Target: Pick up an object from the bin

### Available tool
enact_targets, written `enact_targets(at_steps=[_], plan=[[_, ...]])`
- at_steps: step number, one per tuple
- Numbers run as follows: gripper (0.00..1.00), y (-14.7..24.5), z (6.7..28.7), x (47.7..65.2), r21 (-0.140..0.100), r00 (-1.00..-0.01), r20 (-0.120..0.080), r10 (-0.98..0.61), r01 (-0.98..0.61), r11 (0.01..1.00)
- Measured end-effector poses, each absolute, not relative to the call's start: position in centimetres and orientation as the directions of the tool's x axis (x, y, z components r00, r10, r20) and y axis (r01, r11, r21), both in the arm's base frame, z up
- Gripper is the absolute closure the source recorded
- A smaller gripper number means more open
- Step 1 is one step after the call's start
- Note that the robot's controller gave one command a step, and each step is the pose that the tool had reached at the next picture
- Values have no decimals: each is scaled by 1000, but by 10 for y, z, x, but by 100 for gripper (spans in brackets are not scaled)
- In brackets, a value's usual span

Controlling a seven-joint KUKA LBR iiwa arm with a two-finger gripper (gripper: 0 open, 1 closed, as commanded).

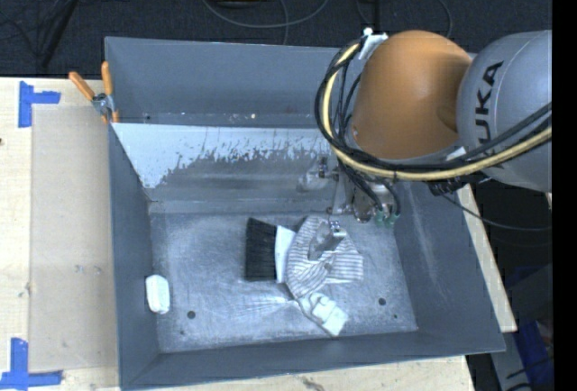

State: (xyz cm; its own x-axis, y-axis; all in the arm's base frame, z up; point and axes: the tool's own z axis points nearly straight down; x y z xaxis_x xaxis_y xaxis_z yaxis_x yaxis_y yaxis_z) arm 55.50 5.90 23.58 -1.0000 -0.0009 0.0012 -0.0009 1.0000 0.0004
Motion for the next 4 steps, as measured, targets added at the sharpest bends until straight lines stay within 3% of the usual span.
enact_targets(at_steps=[1,2,3,4], plan=[[0,31,198,518,1,-990,-8,-142,-142,990],[0,6,169,490,1,-994,4,-112,-112,994],[0,3,154,489,0,-999,3,50,50,999],[0,6,112,495,0,-945,0,-328,-328,945]])
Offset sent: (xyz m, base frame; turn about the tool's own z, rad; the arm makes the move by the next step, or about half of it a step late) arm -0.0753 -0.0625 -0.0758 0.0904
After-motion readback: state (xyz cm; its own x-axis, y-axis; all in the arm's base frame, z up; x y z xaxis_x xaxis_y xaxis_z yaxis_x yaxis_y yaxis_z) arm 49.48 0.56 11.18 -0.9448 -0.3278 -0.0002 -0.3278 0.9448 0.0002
